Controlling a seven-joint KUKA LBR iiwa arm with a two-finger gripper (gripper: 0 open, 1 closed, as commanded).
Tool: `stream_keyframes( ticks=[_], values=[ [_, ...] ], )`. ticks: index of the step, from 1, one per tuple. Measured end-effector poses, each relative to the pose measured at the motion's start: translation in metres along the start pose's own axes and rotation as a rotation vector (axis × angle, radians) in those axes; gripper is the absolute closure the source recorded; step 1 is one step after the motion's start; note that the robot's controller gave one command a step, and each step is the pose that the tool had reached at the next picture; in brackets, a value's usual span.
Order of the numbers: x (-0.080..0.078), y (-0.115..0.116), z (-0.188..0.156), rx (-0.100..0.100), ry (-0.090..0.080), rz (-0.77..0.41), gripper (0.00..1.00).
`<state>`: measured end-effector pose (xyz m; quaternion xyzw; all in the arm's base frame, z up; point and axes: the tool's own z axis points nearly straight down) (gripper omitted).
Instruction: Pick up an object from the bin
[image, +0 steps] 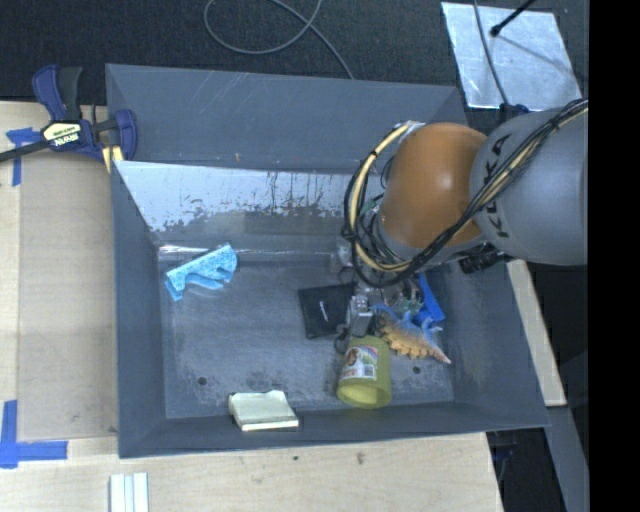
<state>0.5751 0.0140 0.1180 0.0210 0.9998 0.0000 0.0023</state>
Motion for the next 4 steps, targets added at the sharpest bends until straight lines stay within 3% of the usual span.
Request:
stream_keyframes(
  ticks=[1, 2, 3, 4],
  values=[
    [-0.014, 0.0, 0.016, 0.0, -0.004, 0.175, 0.0],
    [-0.025, -0.008, 0.047, 0.0, -0.005, -0.033, 1.0],
    [-0.025, -0.008, 0.047, 0.0, -0.005, -0.033, 1.0],
    [-0.038, -0.008, -0.104, -0.001, -0.013, -0.013, 1.0]
  ],
)
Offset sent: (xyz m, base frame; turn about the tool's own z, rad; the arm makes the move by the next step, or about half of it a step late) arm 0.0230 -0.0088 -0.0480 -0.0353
